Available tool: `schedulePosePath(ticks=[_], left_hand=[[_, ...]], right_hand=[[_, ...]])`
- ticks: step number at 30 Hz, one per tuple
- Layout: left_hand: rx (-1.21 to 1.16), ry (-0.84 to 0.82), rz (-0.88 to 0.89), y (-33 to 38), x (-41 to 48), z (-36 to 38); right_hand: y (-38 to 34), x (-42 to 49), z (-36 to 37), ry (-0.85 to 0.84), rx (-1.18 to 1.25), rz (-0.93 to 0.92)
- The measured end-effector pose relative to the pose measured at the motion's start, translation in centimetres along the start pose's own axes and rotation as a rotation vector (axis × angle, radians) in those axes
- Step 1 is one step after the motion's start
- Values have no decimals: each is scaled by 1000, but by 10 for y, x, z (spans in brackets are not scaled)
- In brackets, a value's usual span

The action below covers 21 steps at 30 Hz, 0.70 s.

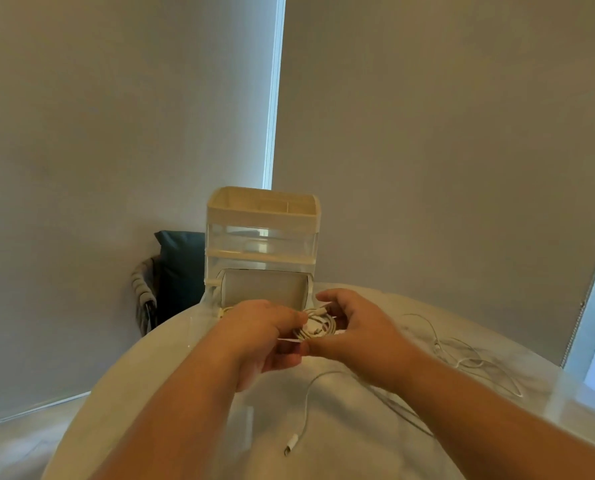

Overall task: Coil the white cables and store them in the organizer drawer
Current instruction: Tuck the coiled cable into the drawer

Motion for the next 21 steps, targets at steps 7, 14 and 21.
schedulePosePath(ticks=[7, 14, 21], left_hand=[[395, 336, 319, 25, 50, -43], [849, 227, 370, 17, 89, -38], [1023, 305, 296, 7, 110, -46]], right_hand=[[4, 61, 31, 22, -102, 80], [22, 99, 54, 47, -177, 152], [22, 115, 66, 21, -301, 145]])
Point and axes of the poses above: each hand's wrist, its own x-axis towards the middle knuckle, its own z-axis out of the palm, y = z × x, the point moved 5 cm from there along x, towards the middle knuckle, and after that the axes turned 11 degrees about -x, right-handed, at the moved point
